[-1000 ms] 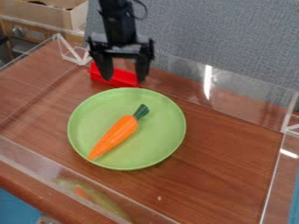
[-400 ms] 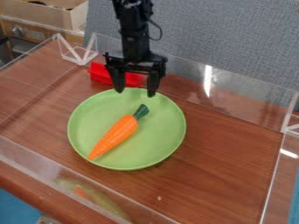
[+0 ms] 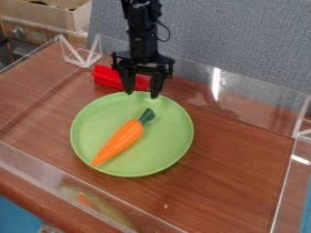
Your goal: Put the carrot on the green plate
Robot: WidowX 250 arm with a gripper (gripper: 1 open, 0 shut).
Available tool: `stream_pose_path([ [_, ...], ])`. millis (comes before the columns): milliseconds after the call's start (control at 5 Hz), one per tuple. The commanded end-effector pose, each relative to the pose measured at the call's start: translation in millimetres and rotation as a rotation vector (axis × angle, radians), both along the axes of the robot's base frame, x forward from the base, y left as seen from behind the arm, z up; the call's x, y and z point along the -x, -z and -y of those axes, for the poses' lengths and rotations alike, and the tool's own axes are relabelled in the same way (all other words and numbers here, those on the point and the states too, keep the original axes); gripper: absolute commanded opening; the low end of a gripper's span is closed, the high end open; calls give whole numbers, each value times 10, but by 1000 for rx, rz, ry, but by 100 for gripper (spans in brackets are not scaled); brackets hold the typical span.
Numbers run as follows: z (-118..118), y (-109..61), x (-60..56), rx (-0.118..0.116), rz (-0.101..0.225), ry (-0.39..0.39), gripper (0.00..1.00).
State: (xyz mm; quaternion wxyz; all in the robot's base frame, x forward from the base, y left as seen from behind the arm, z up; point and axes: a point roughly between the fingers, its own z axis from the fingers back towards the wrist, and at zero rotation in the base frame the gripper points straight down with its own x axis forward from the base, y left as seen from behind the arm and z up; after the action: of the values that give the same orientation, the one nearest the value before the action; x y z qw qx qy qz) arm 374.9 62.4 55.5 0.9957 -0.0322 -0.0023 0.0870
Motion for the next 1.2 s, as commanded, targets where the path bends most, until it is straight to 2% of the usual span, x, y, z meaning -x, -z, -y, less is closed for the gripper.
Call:
stream_pose_path([
  [0,-155,-280,-90,-15,56,6,0],
  [200,-118,-372,66,1,64,55,0],
  [400,-127,-299,131,2,43,87,100],
  [1000,-43,-161,-5,5,21,-4,100],
])
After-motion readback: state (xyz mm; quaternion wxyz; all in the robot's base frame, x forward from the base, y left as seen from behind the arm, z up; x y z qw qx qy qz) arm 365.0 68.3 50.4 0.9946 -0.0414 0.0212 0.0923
